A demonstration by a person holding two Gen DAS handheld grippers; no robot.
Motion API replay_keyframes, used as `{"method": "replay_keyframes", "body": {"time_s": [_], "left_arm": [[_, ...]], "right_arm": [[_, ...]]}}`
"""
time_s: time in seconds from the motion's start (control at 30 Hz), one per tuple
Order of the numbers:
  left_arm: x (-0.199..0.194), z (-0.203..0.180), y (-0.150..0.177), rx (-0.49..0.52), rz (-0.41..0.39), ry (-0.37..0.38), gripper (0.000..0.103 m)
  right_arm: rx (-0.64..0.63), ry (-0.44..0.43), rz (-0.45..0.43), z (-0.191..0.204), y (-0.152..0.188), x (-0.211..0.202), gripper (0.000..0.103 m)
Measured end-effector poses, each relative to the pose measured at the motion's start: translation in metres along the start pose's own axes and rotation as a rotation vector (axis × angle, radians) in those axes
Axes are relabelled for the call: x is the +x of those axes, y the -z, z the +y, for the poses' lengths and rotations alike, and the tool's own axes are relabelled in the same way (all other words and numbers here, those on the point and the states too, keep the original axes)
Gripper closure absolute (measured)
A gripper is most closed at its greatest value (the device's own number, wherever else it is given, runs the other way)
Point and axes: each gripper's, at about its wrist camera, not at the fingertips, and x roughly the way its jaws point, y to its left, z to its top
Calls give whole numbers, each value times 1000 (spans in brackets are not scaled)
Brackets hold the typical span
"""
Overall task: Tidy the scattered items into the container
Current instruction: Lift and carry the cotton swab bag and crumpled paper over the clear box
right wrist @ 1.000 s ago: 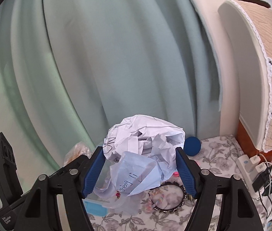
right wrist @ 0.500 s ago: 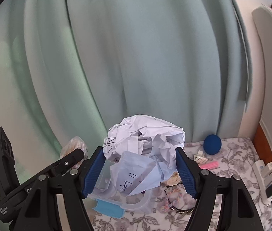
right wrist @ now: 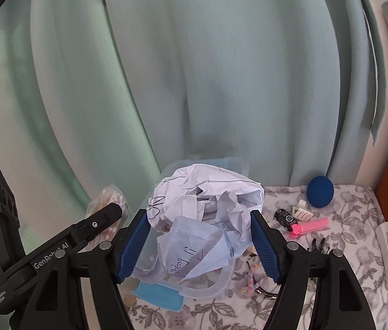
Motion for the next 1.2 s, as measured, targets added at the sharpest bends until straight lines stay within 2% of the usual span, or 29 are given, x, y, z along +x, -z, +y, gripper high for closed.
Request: {"method": "replay_keyframes", "body": {"time_s": [0.4,0.5,0.8,1.2], "left_arm": [[12,19,10,-25,62,-37,56],[28,26,12,-32,75,-47,56],[46,37,19,-48,110,-68,56],[63,43,24,-58,141,-81,56]], "right_arm": [[3,-14,95,7,15,35,27],[-1,-20,117,12,17,41,27],[-1,-21,171,1,30,72,27],[-12,-25,205,-2,37,87,25]]}}
